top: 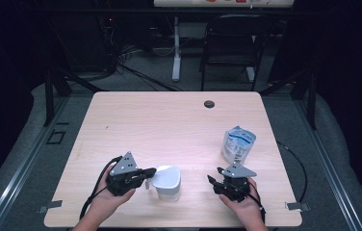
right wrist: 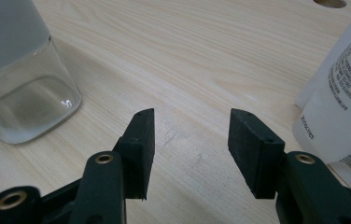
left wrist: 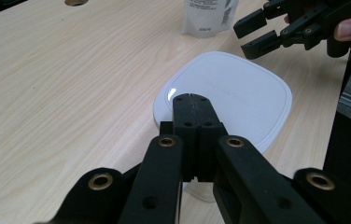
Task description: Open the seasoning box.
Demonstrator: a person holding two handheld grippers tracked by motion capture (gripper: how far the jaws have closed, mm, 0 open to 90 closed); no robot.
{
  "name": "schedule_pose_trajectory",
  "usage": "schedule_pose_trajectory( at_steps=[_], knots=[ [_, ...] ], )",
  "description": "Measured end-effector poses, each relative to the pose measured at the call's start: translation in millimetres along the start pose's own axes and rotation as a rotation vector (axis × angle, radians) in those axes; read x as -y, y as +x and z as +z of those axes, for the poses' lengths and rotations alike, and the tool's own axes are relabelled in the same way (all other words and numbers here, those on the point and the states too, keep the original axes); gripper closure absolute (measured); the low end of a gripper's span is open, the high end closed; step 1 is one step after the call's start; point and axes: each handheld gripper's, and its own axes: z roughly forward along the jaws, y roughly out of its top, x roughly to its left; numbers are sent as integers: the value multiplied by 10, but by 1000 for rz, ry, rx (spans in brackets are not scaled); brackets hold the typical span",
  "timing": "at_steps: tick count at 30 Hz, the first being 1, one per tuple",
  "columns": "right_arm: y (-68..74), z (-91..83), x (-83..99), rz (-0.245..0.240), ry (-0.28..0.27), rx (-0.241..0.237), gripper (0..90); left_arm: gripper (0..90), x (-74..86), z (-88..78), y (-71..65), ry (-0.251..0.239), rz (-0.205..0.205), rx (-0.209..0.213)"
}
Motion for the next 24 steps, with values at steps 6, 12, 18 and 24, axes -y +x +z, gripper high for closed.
schedule_pose_trajectory(
  at_steps=[6,12,18,24],
  knots=[
    [6,-2,-5,-1,-1,-4,515,900,19,-6,11,-11,0,-1],
    [23,-9,-25,-6,-4,-14,525,900,29,-18,26,-11,-6,-3],
    [85,-24,-80,-17,-5,-47,639,900,42,-25,35,-18,-8,-3],
    [165,-57,-147,-38,-21,-81,707,900,50,-28,41,-20,-11,0]
  ],
)
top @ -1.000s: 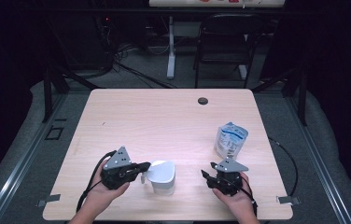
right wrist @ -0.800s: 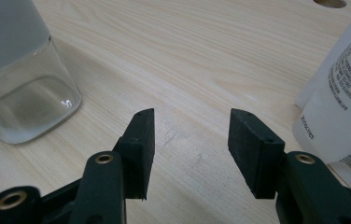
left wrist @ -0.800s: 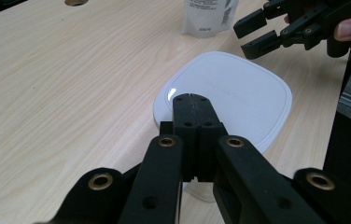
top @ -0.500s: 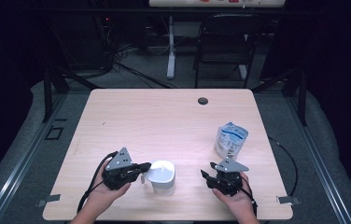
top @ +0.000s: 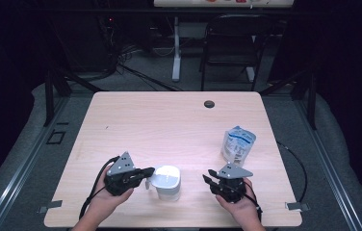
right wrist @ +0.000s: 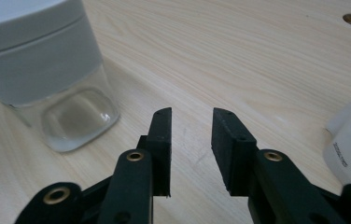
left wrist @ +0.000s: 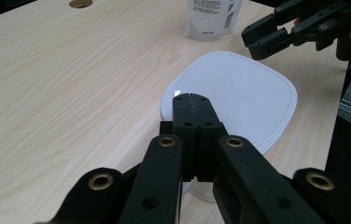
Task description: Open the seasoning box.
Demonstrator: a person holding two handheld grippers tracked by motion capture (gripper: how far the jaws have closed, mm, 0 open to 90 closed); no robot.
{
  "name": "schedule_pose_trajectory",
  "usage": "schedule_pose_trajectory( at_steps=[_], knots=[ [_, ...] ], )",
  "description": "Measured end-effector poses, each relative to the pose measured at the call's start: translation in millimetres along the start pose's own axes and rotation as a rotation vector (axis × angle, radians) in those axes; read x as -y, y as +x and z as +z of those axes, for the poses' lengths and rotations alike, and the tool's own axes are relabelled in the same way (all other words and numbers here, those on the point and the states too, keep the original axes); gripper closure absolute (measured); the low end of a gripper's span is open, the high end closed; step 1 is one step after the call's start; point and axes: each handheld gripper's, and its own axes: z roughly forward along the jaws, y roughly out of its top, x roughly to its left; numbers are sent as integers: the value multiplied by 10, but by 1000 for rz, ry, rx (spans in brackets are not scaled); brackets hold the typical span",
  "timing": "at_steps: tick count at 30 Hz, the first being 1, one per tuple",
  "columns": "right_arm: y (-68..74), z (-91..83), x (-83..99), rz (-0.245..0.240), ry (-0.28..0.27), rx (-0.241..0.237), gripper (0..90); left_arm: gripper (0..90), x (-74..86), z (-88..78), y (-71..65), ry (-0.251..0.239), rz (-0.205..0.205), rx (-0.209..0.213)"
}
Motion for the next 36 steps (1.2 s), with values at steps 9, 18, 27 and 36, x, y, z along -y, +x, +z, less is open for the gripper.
schedule_pose_trajectory(
  at_steps=[9,18,27,36],
  knots=[
    [125,-3,-106,-23,0,-54,811,900,7,-2,5,-4,-4,-2],
    [229,30,-188,-35,8,-121,892,900,11,-5,9,-5,-4,-2],
    [368,33,-298,-60,0,-203,900,900,13,-6,14,-5,-4,0],
    [426,58,-332,-81,7,-229,900,900,13,-6,14,-5,-2,0]
  ],
)
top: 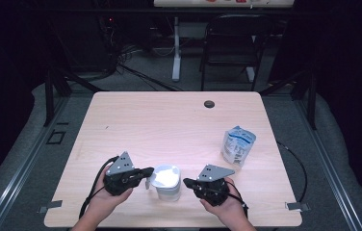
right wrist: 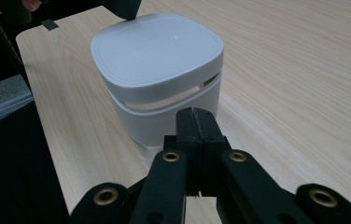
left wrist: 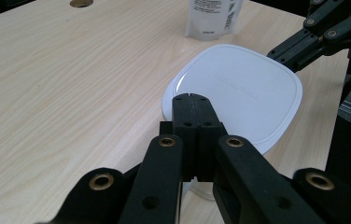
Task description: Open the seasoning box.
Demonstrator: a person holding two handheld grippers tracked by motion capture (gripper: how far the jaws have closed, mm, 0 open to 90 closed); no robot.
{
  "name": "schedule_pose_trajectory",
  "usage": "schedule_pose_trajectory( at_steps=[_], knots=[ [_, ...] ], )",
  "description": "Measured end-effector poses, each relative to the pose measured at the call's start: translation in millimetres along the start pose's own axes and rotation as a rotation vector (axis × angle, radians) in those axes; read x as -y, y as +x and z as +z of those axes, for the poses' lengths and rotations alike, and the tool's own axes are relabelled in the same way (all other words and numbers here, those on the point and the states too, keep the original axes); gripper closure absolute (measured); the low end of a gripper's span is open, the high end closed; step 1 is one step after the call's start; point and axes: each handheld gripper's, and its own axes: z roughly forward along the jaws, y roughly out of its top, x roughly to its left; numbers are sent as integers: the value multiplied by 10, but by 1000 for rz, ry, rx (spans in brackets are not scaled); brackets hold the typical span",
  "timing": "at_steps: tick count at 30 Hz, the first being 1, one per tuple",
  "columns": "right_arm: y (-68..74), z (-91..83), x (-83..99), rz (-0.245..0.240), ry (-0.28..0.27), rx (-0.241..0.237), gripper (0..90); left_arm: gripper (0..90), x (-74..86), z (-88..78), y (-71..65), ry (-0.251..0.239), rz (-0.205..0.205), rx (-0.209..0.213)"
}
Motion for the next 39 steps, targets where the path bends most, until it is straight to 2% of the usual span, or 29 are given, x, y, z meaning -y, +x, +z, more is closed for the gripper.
schedule_pose_trajectory(
  at_steps=[7,22,33,39],
  knots=[
    [20,30,3,-7,12,-12,900,900,0,0,0,-1,-1,0],
    [81,60,-38,-33,3,-14,900,900,0,-6,8,6,-1,3],
    [80,57,-73,-29,-10,-18,900,900,1,-10,8,9,0,1],
    [83,53,-92,-33,-12,-18,900,895,9,-63,57,-10,-21,-28]
  ],
)
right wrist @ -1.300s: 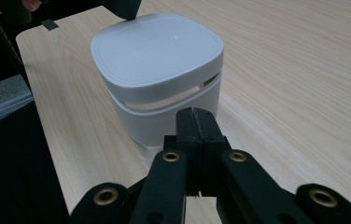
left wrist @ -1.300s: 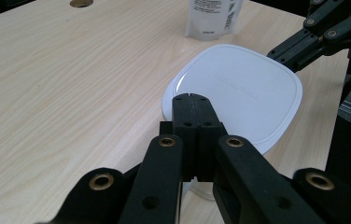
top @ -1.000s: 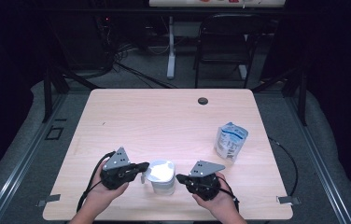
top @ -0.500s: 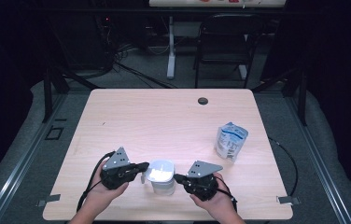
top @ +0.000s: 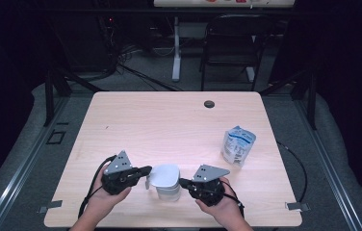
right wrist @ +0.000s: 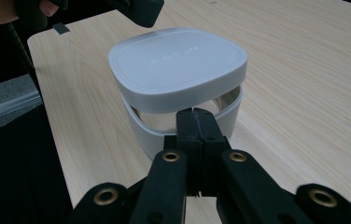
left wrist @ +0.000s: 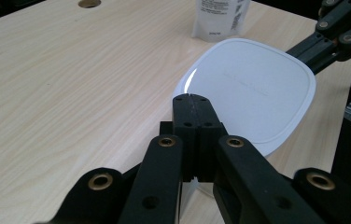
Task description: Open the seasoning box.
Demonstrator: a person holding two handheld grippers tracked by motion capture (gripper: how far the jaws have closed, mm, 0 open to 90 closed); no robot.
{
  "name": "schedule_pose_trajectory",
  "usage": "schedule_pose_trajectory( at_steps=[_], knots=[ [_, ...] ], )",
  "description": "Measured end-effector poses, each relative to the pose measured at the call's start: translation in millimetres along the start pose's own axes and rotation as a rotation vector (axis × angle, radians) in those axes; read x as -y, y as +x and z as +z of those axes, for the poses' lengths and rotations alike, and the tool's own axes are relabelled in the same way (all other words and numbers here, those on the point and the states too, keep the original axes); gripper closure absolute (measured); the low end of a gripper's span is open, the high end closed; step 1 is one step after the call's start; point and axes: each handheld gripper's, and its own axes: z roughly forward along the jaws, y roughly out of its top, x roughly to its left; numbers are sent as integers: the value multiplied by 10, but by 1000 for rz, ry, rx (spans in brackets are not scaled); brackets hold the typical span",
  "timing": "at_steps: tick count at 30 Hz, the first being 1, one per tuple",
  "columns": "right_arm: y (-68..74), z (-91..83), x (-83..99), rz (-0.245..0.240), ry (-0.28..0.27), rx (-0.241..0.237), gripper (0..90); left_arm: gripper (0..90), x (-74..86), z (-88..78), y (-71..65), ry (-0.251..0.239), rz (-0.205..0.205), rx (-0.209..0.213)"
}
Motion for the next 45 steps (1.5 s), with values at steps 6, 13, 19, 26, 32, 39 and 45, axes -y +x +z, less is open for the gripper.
schedule_pose_trajectory(
  at_steps=[6,13,19,26,32,39,45],
  knots=[
    [3,1,-26,5,-13,-5,900,849,52,-35,75,-6,-37,-23],
    [-9,2,-61,14,-20,-14,900,747,125,-38,160,-24,-82,-41],
    [-5,9,-110,16,-31,-22,900,687,143,-73,195,-40,-112,-43],
    [14,24,-173,12,-37,-31,900,641,158,-88,229,-38,-124,-53],
    [27,37,-217,3,-37,-34,900,596,176,-102,261,-30,-117,-84],
    [42,42,-277,-8,-39,-35,900,573,193,-116,287,-30,-122,-100],
    [63,47,-341,-16,-44,-40,900,568,199,-113,297,-37,-123,-97]
  ],
)
